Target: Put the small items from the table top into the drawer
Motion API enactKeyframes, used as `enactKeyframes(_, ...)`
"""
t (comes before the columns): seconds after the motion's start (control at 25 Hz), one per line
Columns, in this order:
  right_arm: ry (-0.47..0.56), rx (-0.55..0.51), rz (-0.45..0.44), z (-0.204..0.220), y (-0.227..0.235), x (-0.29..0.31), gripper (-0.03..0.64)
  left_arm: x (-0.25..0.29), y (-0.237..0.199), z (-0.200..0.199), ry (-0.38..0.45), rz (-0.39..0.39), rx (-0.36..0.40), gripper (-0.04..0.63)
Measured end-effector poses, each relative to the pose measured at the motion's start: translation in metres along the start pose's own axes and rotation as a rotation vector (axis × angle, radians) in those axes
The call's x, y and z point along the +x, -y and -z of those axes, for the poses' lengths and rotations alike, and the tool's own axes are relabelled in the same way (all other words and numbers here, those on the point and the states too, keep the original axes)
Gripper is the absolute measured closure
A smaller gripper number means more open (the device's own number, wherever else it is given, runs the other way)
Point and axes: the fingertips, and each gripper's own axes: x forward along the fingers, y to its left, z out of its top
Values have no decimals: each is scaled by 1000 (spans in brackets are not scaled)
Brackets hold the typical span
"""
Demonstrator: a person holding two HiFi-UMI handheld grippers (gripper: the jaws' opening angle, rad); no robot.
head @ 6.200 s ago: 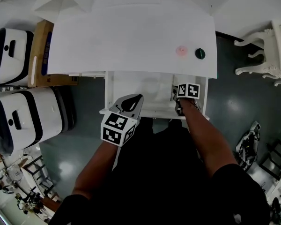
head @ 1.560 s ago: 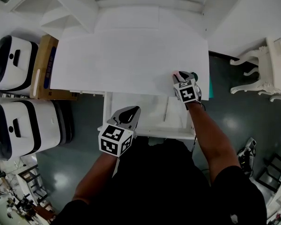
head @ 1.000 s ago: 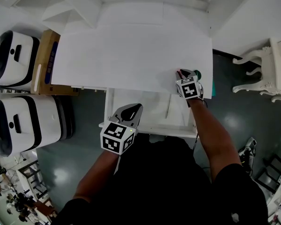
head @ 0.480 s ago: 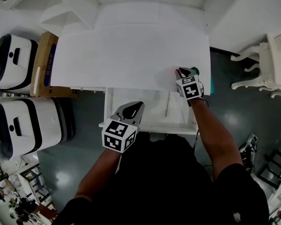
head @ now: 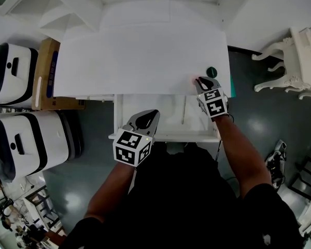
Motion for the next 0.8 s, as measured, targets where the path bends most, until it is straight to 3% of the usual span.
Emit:
enactKeyframes(0.36,-14,-45,-65,33,-26,-34,555,1,13,9,-14,14,15,592)
enactKeyframes(0.8,-168,-117,-173,112,-74,-25,555,0,18,19,-28,11,5,592)
